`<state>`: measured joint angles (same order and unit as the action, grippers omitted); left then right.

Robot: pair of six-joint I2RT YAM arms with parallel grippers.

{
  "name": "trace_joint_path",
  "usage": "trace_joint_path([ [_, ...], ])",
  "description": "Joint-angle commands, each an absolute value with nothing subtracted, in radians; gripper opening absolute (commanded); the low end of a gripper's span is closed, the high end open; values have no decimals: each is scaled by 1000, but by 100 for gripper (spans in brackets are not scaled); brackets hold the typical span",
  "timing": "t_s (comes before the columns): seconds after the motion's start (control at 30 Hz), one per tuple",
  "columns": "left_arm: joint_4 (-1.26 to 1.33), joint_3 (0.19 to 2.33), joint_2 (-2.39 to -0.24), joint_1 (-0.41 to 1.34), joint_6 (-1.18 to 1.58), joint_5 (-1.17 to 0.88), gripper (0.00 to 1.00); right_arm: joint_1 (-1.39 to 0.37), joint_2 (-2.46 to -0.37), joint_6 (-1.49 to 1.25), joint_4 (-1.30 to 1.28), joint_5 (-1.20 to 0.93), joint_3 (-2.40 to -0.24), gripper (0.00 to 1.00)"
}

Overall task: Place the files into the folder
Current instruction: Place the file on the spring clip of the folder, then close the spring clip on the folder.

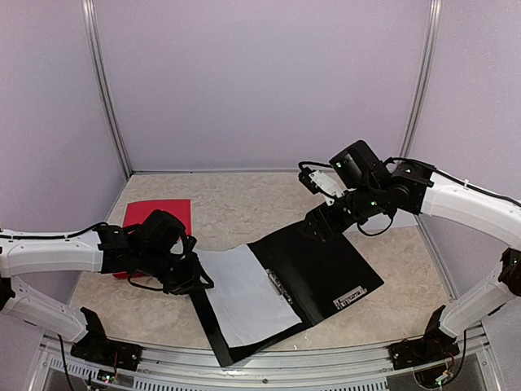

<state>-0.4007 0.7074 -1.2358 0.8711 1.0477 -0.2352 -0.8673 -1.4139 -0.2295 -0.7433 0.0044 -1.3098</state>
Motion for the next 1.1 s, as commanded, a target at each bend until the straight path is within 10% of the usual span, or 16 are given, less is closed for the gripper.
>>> trace_joint_path([
  [0.0,-405,693,-1228,877,1053,-241,17,-860,-1400,-232,-748,3,-1297,65],
  [0.63,-660,682,-1033,888,1069,-134,79,-861,-1406,-245,-705,-33,-1207,66],
  [1.07,-394,834,-1189,934,808,-101,86,-953,-1484,-336,-382,-113,-989,61],
])
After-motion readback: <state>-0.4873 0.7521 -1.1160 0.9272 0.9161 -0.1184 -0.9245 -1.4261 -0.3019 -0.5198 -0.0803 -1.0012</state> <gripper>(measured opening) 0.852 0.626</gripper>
